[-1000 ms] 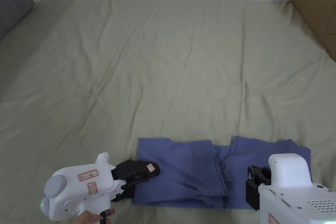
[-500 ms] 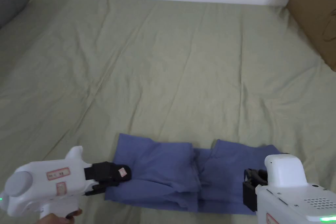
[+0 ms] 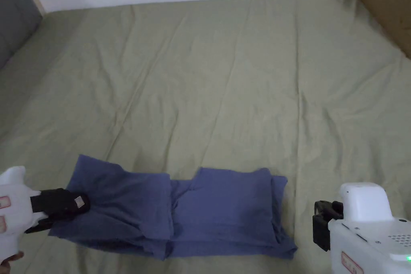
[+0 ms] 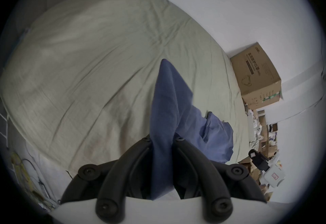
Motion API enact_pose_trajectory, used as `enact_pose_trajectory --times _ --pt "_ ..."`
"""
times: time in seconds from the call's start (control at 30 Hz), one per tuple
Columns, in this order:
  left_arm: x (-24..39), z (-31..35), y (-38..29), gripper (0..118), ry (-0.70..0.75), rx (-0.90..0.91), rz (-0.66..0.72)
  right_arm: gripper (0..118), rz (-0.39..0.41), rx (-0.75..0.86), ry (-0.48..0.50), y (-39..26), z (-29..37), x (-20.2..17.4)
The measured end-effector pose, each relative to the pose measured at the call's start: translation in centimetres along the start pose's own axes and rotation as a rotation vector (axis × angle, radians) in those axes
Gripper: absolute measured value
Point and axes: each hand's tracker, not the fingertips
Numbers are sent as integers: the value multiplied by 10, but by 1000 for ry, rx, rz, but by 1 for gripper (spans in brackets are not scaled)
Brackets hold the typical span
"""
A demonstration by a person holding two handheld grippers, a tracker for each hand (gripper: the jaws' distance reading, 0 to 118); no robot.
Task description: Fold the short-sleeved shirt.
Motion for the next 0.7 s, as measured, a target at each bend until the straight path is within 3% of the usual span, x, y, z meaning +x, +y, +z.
enact_pose_trajectory --times 0.07,0.23,0.37,0.5,0.53,0.57,0.63,0.67,0.7 --pt "34 1 0 15 10 15 0 2 -28 5 2 -1 1 7" --pt "135 -13 -9 15 -136 16 -214 2 -102 11 -5 -6 2 36" --pt "198 -58 -24 15 -180 -94 -354 2 -164 17 -26 -13 5 57" --pt "235 -117 -52 15 -169 -228 -364 2 -226 10 -54 -23 3 81" --pt "242 -129 -60 23 -167 -260 -395 2 -243 5 -60 -24 3 85" --pt "249 -138 -69 39 -153 -305 -413 2 -262 -1 -59 -26 2 90" --pt "252 -152 -83 89 -184 -381 -454 2 -292 -4 -63 -29 3 99" --pt "251 -153 -88 97 -207 -381 -459 2 -302 -6 -70 -31 3 102" --pt "250 -153 -91 95 -204 -368 -453 2 -308 -7 -77 -32 3 104"
